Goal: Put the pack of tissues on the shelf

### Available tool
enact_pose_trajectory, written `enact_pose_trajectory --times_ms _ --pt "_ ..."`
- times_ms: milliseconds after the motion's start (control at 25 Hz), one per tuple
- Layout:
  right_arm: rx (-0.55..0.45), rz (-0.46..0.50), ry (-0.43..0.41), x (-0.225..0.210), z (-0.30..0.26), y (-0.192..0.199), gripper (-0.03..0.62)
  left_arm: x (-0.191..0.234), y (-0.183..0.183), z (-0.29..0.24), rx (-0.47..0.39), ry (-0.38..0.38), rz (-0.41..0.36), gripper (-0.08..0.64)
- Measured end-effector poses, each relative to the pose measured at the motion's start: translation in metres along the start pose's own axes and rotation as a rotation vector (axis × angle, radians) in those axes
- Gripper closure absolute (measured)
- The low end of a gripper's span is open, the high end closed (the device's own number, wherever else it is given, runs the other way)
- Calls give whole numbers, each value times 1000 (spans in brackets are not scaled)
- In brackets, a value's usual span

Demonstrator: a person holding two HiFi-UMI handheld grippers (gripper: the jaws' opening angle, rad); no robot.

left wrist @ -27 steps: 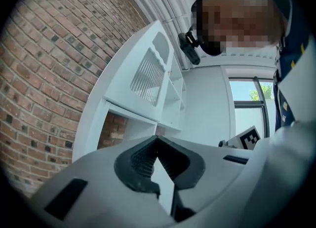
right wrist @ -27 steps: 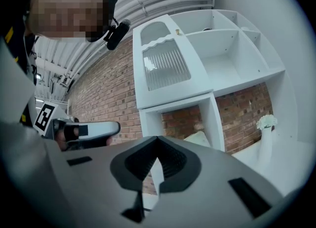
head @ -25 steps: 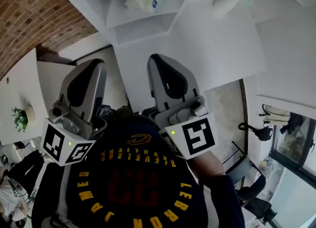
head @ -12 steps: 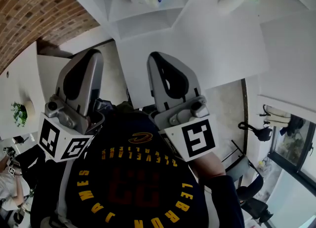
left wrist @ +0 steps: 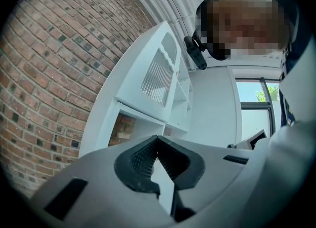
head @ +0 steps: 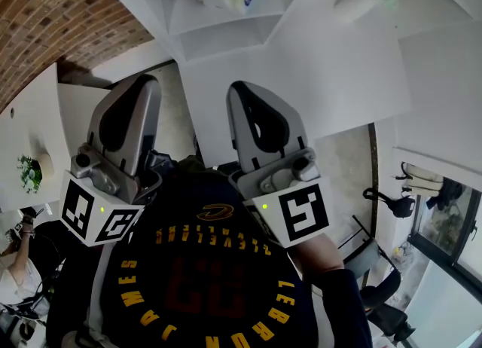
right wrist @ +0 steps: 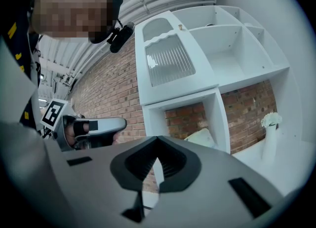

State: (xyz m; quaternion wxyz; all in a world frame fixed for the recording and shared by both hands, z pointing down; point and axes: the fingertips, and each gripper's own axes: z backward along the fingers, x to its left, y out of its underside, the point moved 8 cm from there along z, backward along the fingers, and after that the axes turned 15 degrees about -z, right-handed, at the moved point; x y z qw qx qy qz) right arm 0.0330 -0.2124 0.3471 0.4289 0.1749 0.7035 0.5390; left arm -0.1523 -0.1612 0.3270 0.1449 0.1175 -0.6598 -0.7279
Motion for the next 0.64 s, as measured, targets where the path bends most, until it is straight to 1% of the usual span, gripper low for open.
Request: enact_pose_trajectory --times_ms 200,360,440,520,640 --pt "5 -14 -7 -4 -1 2 588 -2 2 -4 8 -3 -9 557" --pt "-39 -22 -21 -18 -1 -6 588 -13 10 -19 16 -3 -22 557" --pt "-35 -31 -22 -18 -5 -7 588 -13 7 -24 13 4 -31 557" --pt "1 -13 6 -11 -7 0 588 -6 1 -17 12 23 -25 557" --pt "49 16 57 11 -7 11 588 6 -6 2 18 52 5 557"
